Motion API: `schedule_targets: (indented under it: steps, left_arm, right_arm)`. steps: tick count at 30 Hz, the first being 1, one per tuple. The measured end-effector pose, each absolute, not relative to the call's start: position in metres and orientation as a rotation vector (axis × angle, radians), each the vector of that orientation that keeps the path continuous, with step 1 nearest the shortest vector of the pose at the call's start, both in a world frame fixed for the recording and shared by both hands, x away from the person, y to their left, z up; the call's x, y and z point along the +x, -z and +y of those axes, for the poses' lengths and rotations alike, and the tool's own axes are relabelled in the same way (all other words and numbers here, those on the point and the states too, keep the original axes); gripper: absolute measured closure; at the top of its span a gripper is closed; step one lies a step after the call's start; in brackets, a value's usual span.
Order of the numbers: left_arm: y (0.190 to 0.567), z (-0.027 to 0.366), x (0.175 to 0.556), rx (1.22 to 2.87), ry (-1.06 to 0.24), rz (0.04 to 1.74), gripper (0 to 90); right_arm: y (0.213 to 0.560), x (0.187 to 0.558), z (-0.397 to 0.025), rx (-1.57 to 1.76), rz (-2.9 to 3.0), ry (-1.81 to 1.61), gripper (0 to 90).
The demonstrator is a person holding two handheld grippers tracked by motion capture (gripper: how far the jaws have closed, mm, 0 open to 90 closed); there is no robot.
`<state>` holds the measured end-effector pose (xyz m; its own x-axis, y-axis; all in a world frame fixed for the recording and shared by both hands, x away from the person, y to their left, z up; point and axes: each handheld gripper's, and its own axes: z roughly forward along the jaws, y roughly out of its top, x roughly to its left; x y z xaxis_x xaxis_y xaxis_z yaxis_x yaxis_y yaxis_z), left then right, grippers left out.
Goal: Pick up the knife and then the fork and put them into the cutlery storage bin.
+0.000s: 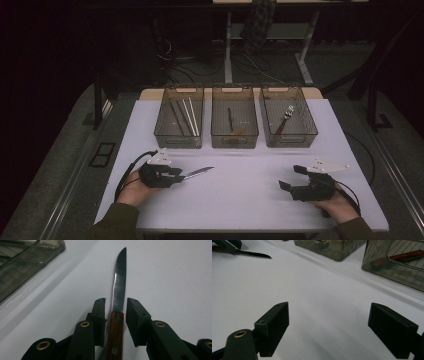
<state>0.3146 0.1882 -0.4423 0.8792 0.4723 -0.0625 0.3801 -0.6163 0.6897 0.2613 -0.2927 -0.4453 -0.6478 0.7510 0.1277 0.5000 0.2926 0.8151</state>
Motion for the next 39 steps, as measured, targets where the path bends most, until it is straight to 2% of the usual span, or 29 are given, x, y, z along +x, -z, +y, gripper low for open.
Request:
schedule_targets:
  steps: [13,25,39]
  left_arm:
    - [0.445,0.185,0.314,2.315,-0.146,0.612,76.2]
    - [0.441,0.178,0.314,2.31,-0.1,0.668,76.7]
    - [0.413,0.144,0.302,2.199,-0.101,0.658,76.6]
  right_arm:
    - [0.446,0.262,-0.292,1.13,2.296,-1.272,16.6]
    - [0.442,0.264,-0.293,1.121,2.33,-1.307,16.6]
    - [0.428,0.272,-0.274,1.113,2.441,-1.384,16.7]
